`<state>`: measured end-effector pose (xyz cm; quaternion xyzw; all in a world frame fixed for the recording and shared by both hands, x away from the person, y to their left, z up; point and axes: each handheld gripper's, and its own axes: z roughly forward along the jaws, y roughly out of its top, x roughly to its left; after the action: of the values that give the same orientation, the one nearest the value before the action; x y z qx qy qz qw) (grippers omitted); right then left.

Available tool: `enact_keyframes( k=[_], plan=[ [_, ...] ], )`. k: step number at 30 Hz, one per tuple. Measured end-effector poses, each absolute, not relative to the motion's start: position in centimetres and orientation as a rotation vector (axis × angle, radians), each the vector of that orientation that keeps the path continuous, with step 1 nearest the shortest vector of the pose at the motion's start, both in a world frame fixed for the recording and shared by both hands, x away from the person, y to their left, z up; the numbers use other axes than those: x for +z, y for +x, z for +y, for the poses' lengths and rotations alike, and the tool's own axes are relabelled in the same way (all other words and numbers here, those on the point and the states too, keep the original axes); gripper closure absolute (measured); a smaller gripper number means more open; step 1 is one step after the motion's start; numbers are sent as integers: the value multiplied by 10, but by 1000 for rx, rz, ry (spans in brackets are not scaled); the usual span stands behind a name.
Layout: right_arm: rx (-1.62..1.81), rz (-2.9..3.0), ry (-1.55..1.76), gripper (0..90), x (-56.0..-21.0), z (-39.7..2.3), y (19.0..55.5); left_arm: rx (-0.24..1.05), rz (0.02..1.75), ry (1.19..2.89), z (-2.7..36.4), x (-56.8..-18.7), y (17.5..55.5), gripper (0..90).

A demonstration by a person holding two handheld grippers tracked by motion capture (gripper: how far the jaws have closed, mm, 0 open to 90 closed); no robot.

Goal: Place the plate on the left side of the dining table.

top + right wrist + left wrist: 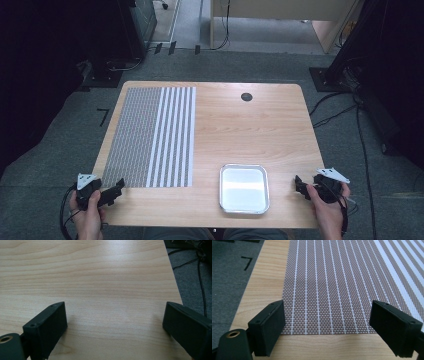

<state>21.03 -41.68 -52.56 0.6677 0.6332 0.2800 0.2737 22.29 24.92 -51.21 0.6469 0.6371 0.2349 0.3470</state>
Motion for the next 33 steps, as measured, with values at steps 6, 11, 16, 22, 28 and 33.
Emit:
enact_keyframes(
  k=[6,11,16,22,28,33],
  plan=[
    [748,1622,1813,140,-521,-413,210,624,1614,1663,241,-504,220,110],
    [771,1607,1821,146,-516,-404,209,629,1599,1647,234,-501,219,108],
    [834,1576,1836,162,-507,-397,205,631,1574,1645,218,-494,218,103],
    [861,1549,1807,186,-498,-388,201,651,1575,1613,206,-485,216,103],
    [905,1529,1774,216,-487,-373,194,660,1523,1630,177,-474,217,102],
    [919,1546,1740,223,-483,-364,192,621,1474,1669,157,-471,219,100]
  ],
)
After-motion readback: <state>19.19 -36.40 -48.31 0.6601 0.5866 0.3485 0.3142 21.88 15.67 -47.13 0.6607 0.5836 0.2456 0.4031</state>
